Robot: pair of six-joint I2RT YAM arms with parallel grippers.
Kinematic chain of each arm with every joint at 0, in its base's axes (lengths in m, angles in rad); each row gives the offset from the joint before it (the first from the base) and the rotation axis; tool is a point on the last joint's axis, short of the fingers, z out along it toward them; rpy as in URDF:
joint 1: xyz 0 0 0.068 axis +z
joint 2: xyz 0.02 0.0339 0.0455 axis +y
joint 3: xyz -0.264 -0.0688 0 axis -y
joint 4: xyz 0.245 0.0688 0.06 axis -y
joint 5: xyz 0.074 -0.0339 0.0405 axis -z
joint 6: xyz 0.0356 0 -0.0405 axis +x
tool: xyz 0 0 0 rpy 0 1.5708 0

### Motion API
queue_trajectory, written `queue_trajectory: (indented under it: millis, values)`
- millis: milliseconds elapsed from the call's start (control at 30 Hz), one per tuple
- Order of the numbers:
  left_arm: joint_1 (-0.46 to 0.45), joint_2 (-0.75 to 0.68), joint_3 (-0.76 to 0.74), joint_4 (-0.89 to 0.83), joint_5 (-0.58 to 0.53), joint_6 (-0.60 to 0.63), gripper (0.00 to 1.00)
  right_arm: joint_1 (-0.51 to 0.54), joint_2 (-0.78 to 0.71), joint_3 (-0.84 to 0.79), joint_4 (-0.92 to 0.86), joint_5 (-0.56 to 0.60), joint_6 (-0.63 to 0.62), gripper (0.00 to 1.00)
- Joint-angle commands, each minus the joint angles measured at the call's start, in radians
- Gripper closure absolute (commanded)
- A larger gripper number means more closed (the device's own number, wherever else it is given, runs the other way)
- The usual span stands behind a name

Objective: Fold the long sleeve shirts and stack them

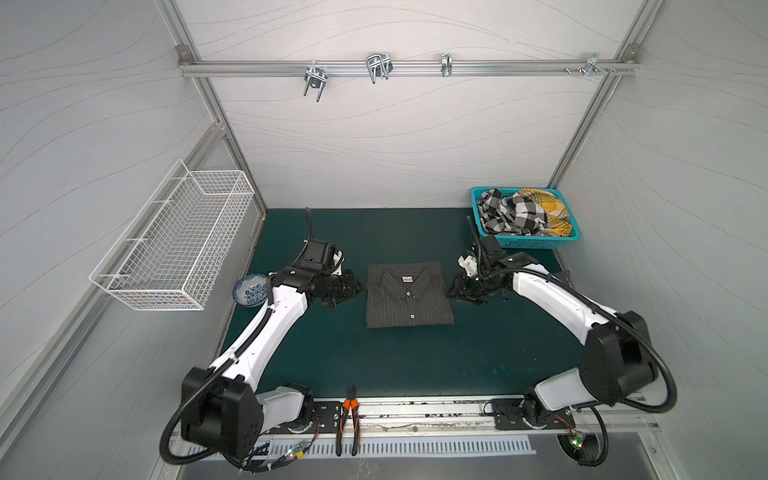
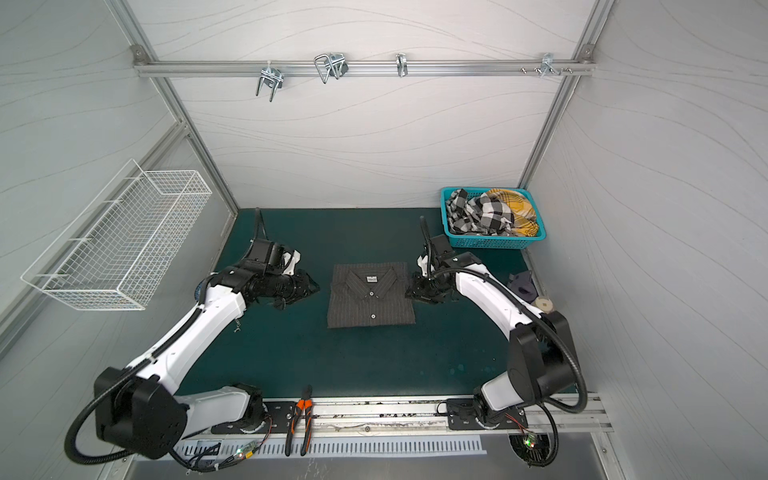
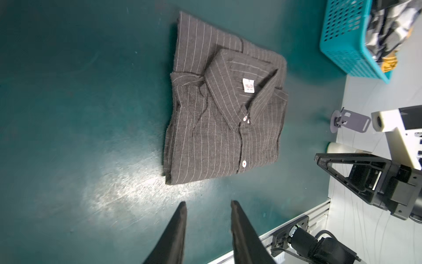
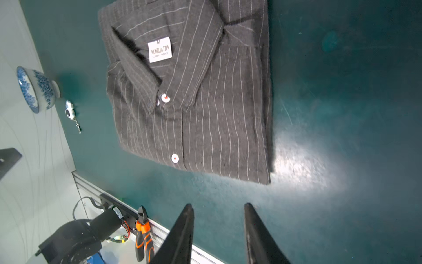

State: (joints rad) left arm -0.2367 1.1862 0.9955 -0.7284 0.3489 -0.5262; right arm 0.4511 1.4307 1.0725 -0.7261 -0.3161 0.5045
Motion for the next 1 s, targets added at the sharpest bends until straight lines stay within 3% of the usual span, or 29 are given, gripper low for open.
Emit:
queue_trajectory:
  millis: [0, 200, 267, 433, 633, 967]
  values:
    - [-0.003, -0.068, -0.05, -0.017, -0.078, -0.017, 0.64, -0.006, -0.09, -0.036, -0.045, 0.037, 0.009, 0.58]
    - [0.002, -0.127, -0.194, 0.052, -0.12, -0.084, 0.59, -0.025, -0.099, -0.033, 0.037, 0.003, 0.016, 0.56]
    - [0.002, -0.081, -0.191, 0.039, -0.076, -0.11, 0.61, -0.034, -0.031, 0.01, 0.056, -0.026, 0.007, 0.63]
    - [0.002, 0.001, -0.185, 0.087, -0.004, -0.181, 0.66, -0.034, 0.207, 0.17, 0.033, -0.068, -0.033, 0.93]
    - [-0.001, 0.092, -0.183, 0.231, 0.033, -0.254, 0.64, -0.035, 0.394, 0.249, 0.071, -0.088, -0.04, 0.97]
    - [-0.006, 0.494, 0.081, 0.291, 0.134, -0.157, 0.81, -0.038, 0.553, 0.323, 0.097, -0.096, -0.006, 0.97]
